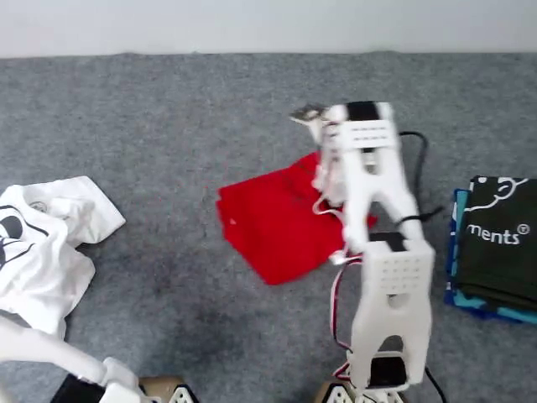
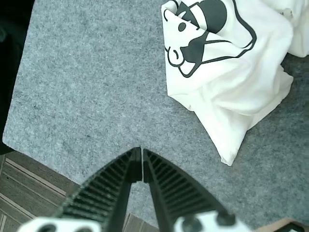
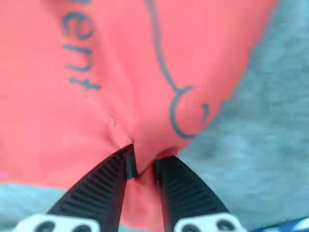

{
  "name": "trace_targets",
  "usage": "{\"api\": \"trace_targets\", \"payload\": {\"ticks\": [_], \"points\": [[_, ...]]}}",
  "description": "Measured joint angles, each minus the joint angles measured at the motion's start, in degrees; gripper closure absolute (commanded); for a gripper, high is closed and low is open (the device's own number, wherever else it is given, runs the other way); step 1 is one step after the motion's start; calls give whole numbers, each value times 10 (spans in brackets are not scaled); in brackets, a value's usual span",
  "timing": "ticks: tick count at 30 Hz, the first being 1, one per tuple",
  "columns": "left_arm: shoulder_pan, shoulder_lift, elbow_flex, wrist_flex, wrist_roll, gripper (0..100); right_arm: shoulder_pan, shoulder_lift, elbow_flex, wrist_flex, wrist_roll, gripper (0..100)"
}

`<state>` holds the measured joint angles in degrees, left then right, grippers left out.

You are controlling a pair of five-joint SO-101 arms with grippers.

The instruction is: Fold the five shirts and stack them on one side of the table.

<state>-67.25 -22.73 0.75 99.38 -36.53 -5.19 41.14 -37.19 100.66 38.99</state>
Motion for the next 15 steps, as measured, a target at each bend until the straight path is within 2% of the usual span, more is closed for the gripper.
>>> {"api": "trace_targets", "payload": {"ticks": [3,6,9,12,15], "points": [[0,0,9,0,0,985,28,0,0,-23,131,990],[0,0,9,0,0,985,32,0,0,-90,208,990],[0,0,11,0,0,985,30,0,0,-152,230,990],[0,0,11,0,0,985,15,1,0,-167,236,984],[0,0,11,0,0,985,1,1,0,-172,231,884]]}}
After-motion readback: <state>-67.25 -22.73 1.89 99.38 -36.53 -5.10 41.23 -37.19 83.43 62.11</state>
